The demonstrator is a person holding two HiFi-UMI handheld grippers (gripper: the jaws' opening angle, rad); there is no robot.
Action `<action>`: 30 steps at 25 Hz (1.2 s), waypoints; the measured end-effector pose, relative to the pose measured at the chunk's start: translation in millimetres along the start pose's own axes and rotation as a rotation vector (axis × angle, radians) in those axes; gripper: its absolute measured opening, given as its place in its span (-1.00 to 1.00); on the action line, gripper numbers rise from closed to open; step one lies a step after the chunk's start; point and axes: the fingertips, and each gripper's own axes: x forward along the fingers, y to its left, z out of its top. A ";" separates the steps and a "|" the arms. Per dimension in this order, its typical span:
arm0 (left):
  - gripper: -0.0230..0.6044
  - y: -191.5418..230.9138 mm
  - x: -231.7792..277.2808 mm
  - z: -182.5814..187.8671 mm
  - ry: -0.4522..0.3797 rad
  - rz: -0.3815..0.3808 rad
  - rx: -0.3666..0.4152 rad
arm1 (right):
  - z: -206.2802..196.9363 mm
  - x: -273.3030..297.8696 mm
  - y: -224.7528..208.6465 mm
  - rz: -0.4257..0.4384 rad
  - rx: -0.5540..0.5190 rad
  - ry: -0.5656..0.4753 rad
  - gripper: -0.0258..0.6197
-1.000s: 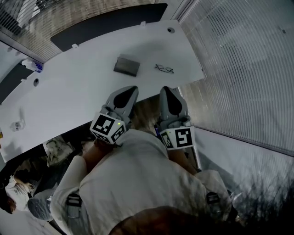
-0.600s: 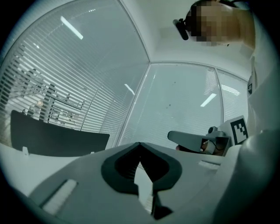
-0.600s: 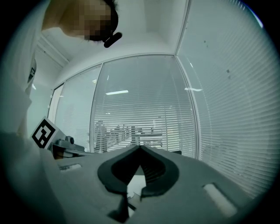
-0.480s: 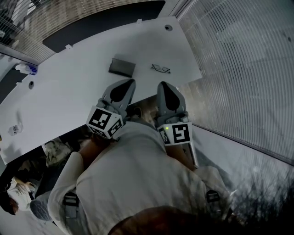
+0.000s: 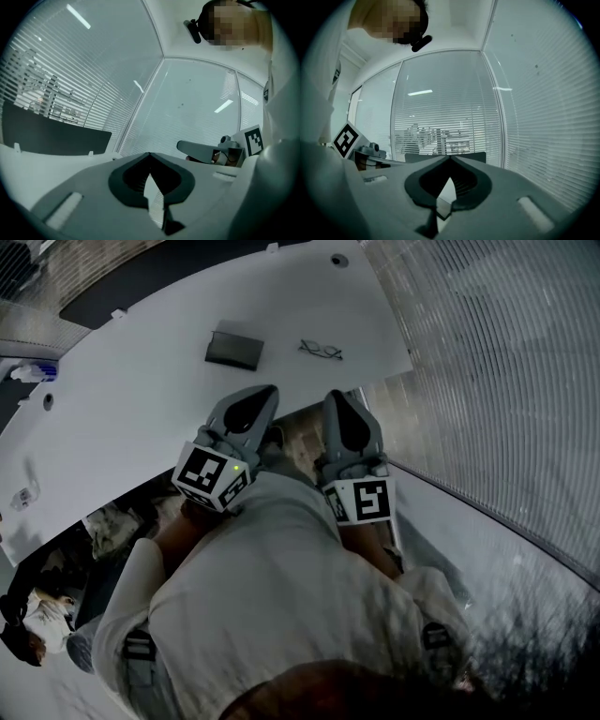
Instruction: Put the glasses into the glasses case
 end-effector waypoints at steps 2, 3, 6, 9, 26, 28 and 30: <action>-0.93 1.4 3.7 -14.0 0.029 0.002 -0.022 | -12.4 -1.6 -4.8 -0.010 0.012 0.032 -0.92; -0.93 1.9 5.3 -21.3 0.043 0.003 -0.030 | -18.8 -3.2 -7.3 -0.015 0.018 0.047 -0.92; -0.93 -0.1 8.3 -42.0 0.085 0.005 -0.051 | -39.7 -12.8 -13.2 -0.029 0.047 0.096 -0.92; -0.93 -2.8 10.4 -56.7 0.111 0.004 -0.069 | -57.4 -21.0 -15.9 -0.034 0.068 0.134 -0.92; -0.93 10.0 25.2 -36.4 0.066 0.014 -0.051 | -24.1 -24.0 -88.3 -0.064 -0.215 0.139 -0.92; -0.93 12.9 30.3 -36.2 0.071 0.010 -0.044 | -22.2 -17.9 -97.6 -0.050 -0.256 0.142 -0.92; -0.93 17.5 38.1 -39.2 0.084 0.003 -0.038 | -23.7 -7.5 -106.0 -0.033 -0.294 0.146 -0.92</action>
